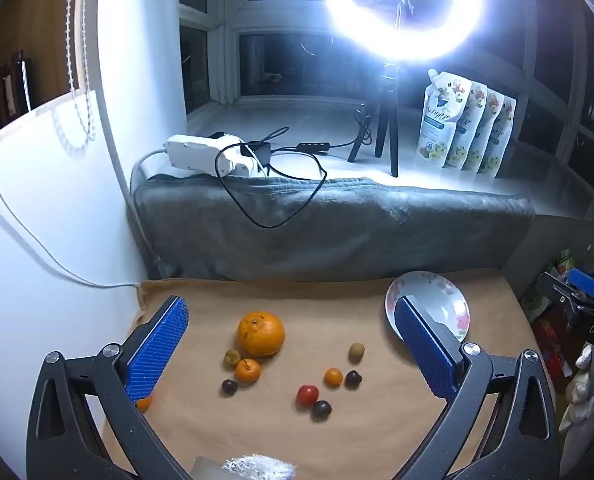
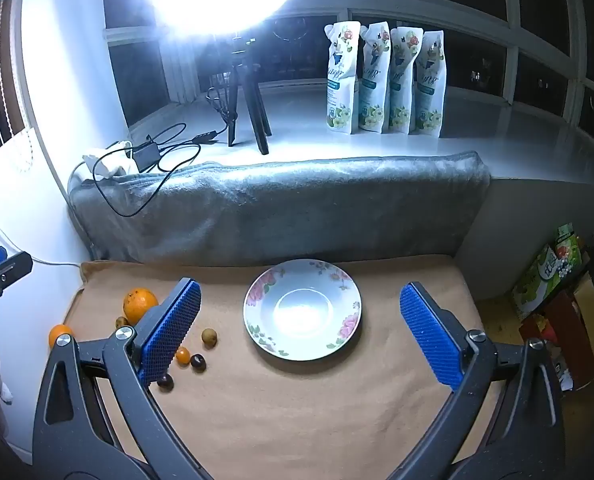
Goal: Organize fruits
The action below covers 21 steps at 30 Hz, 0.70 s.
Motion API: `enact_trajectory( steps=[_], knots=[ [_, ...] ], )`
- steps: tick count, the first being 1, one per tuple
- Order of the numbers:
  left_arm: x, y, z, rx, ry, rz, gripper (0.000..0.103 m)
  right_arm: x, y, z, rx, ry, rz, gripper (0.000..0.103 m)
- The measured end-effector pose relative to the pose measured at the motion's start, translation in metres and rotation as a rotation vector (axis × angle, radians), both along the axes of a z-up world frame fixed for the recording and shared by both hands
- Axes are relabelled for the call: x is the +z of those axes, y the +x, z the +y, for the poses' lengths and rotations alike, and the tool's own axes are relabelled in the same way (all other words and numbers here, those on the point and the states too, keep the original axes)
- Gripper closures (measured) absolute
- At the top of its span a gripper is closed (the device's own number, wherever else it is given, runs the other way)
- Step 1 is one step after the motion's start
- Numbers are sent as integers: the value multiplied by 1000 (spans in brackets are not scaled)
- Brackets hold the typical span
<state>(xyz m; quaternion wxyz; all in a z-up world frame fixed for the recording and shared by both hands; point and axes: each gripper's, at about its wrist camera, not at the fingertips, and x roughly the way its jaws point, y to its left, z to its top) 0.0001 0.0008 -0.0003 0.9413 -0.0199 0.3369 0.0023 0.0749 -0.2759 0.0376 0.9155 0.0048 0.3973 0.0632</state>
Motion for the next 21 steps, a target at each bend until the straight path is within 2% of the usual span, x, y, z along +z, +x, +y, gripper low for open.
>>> enact_trajectory(
  steps=[5, 6, 21],
  knots=[
    [-2, -2, 7, 9, -44, 15, 1, -7, 2, 5, 6, -15, 19, 1],
    [-5, 4, 8, 10, -3, 31, 1, -7, -5, 3, 5, -8, -7, 1],
    [-4, 0, 1, 12, 0, 20, 1, -4, -3, -4, -8, 23, 25, 1]
  ],
)
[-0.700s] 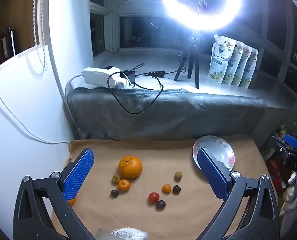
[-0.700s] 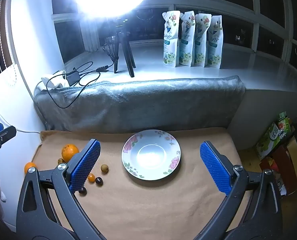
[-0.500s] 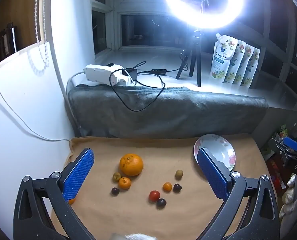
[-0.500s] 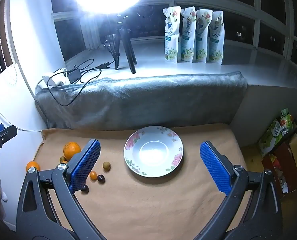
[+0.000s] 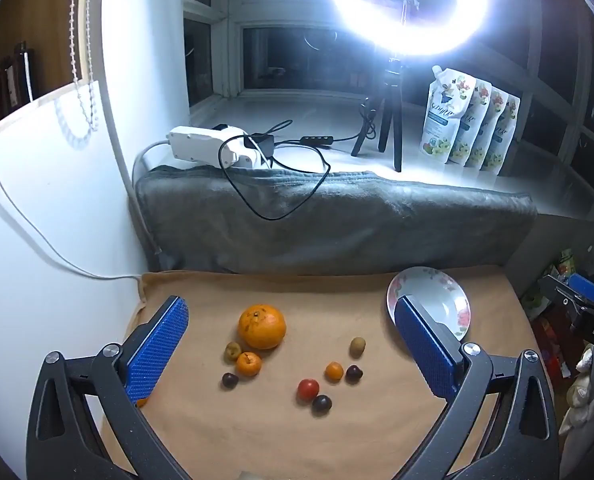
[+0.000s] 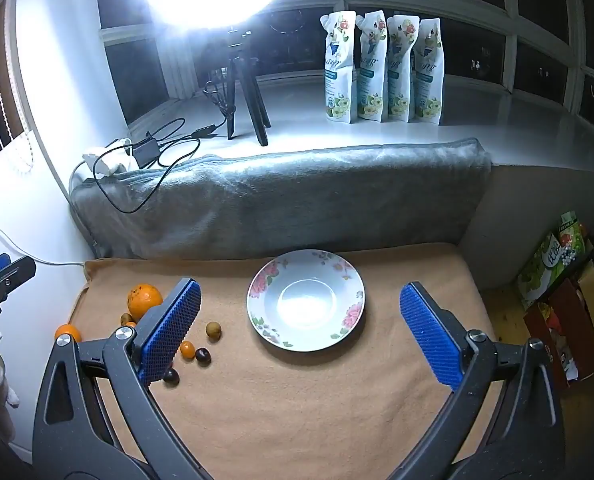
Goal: Organize fruits
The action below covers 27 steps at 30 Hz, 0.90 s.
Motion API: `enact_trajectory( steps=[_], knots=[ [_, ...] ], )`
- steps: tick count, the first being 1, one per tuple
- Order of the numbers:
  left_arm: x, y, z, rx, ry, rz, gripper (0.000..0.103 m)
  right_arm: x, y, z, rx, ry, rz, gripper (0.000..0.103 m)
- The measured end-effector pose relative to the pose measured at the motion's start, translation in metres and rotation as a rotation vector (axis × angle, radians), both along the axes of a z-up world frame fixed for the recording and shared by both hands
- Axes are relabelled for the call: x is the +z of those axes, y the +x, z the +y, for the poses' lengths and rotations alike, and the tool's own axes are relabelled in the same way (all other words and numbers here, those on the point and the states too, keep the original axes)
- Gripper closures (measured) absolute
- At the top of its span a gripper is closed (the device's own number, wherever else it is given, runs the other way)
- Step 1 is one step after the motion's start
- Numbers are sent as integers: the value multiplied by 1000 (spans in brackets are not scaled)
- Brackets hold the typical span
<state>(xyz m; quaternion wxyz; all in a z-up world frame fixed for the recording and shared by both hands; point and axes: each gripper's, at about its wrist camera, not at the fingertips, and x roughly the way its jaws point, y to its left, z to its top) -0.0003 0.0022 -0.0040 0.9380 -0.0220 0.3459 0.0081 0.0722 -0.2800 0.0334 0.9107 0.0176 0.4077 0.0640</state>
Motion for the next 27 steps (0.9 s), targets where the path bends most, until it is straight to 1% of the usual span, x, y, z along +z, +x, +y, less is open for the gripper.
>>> enact_trajectory(
  steps=[27],
  knots=[
    [-2, 7, 3, 12, -10, 11, 1, -7, 11, 11, 19, 7, 20, 1]
  ],
)
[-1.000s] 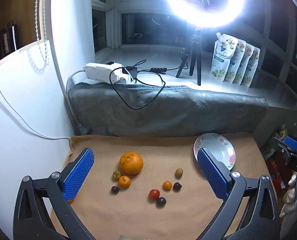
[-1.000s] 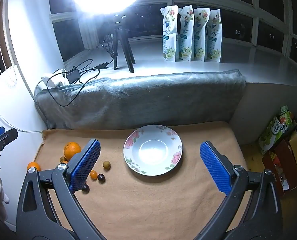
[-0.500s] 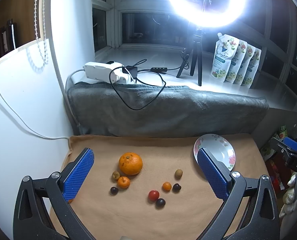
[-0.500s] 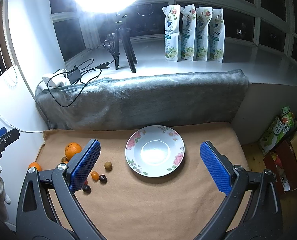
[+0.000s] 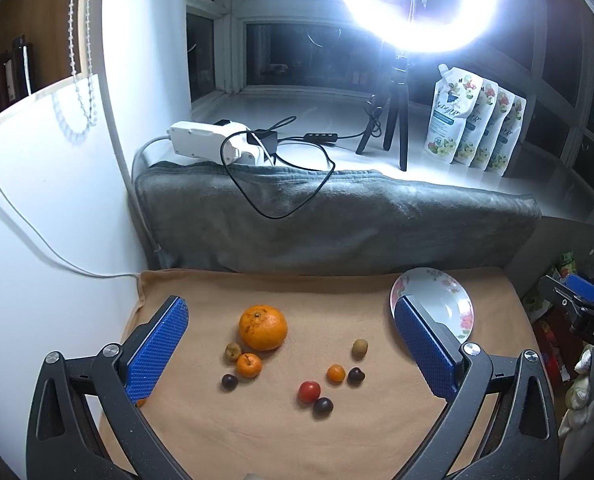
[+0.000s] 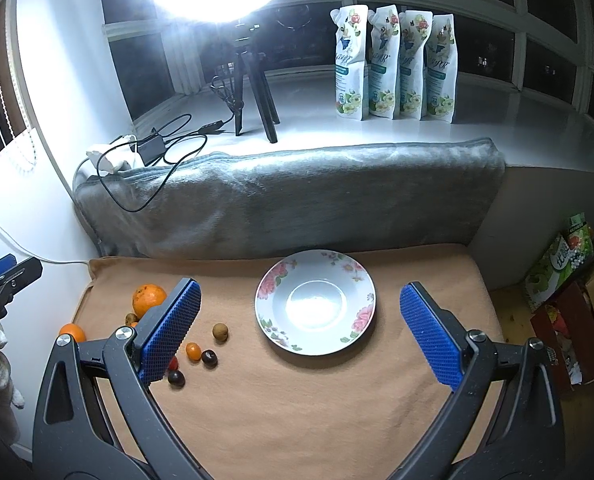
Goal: Organize fruits
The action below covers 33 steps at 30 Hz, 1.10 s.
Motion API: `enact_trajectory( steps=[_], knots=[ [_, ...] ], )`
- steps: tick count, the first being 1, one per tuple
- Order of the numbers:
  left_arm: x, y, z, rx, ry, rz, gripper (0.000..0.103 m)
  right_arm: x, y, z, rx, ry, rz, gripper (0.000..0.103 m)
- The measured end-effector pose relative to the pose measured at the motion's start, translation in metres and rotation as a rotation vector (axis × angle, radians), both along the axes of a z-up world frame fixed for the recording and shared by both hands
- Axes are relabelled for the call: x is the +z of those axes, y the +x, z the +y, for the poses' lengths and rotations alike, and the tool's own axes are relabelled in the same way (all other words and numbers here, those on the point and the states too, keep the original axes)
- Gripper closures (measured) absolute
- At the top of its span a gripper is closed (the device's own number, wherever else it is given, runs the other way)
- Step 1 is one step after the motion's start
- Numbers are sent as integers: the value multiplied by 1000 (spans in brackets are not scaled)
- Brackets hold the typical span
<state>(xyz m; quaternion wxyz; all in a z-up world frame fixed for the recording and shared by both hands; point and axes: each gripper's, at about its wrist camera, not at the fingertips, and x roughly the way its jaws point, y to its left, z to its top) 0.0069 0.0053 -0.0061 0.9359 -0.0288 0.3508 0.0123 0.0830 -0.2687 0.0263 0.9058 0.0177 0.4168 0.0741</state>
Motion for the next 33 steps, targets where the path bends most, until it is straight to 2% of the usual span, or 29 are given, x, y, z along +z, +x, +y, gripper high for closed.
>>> enact_trajectory(
  steps=[33],
  knots=[
    [-2, -2, -5, -2, 5, -3, 1, -3, -5, -3, -2, 8, 5, 1]
  ],
)
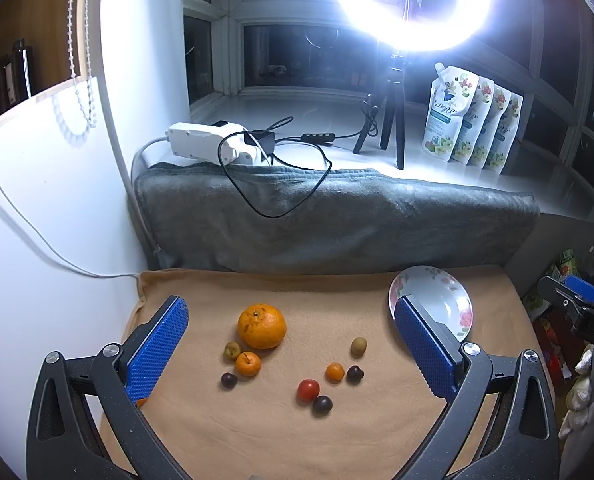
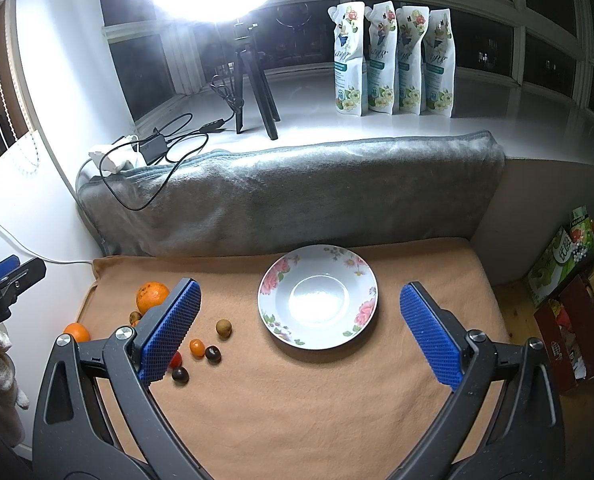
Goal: Organize fruits
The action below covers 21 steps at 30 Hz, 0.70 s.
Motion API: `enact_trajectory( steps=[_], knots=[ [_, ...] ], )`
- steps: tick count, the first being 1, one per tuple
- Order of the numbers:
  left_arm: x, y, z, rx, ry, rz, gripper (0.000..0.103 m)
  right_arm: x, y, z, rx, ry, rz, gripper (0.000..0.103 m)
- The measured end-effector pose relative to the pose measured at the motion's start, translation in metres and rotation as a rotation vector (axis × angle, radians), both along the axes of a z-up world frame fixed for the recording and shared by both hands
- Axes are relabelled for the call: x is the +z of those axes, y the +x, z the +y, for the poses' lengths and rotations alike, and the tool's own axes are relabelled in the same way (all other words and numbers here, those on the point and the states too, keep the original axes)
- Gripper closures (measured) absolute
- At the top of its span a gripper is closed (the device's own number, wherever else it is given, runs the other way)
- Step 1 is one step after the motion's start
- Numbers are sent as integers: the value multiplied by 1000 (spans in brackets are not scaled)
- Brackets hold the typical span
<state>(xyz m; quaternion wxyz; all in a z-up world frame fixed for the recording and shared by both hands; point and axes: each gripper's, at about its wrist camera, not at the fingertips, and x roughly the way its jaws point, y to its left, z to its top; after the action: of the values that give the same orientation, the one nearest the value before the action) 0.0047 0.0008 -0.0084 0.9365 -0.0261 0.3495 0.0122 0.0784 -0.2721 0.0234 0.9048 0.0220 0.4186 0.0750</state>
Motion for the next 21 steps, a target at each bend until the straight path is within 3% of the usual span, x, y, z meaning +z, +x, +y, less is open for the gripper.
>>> enact_trajectory(
  steps=[21],
  knots=[
    [-21, 3, 13, 13, -15, 51, 1, -14, 9, 6, 34, 21, 50, 1]
  ],
)
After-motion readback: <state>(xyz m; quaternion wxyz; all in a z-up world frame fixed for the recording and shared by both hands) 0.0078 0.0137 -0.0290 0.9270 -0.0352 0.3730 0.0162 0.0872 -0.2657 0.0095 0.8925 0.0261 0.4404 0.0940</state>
